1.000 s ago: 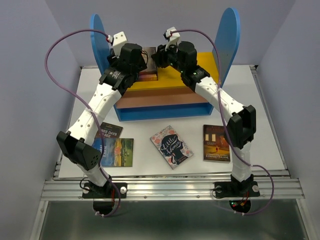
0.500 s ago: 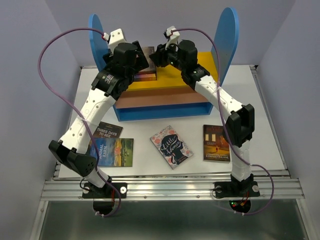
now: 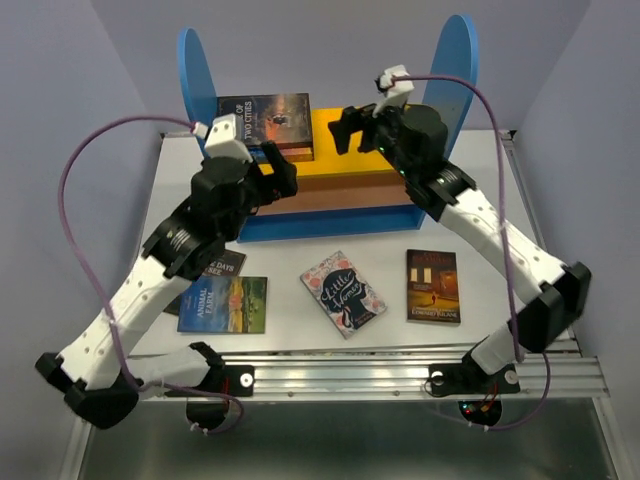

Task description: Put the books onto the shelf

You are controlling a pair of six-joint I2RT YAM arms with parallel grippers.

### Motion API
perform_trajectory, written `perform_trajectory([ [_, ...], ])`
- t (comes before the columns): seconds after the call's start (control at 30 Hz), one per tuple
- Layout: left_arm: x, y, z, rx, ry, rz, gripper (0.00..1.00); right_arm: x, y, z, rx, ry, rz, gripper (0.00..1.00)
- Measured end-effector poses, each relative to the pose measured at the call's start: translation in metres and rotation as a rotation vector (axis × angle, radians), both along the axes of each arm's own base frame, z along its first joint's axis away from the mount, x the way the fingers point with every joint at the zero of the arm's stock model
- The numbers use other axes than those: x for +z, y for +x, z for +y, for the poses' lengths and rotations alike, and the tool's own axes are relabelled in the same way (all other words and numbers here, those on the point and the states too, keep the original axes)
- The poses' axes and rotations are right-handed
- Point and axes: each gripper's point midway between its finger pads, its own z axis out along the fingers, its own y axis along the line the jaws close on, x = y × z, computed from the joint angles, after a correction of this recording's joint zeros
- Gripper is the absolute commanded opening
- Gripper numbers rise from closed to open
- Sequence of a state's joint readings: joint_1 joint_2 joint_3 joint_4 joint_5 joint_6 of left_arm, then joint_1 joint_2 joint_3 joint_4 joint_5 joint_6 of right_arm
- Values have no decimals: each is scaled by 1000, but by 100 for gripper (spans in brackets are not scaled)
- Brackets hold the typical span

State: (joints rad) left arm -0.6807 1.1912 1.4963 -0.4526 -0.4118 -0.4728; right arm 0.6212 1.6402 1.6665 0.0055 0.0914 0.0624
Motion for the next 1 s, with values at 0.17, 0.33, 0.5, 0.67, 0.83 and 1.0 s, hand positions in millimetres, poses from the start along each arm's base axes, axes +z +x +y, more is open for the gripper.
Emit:
perform_trajectory([
  [0.17, -36, -52, 29, -16, -96, 11, 99, 4, -65, -57, -43, 28, -1, 100],
  [0.33, -93, -76, 47, 35, -149, 108, 99, -55, -115, -89, -52, 62, 125, 100],
  [0.5, -173, -83, 33, 18, -173, 261, 99, -120, -143, -94, -28, 97, 286, 100],
  [0.67, -255, -101, 7, -61, -202, 449, 99, -207, -174, -91, 22, 47, 538, 100],
  [0.83, -300, -122, -26, -161, -251, 576, 99, -286, -195, -88, 35, -7, 764, 100],
  [1.0, -317, -119, -55, -220, -289, 630, 95, -339, -206, -77, 57, -29, 940, 100],
])
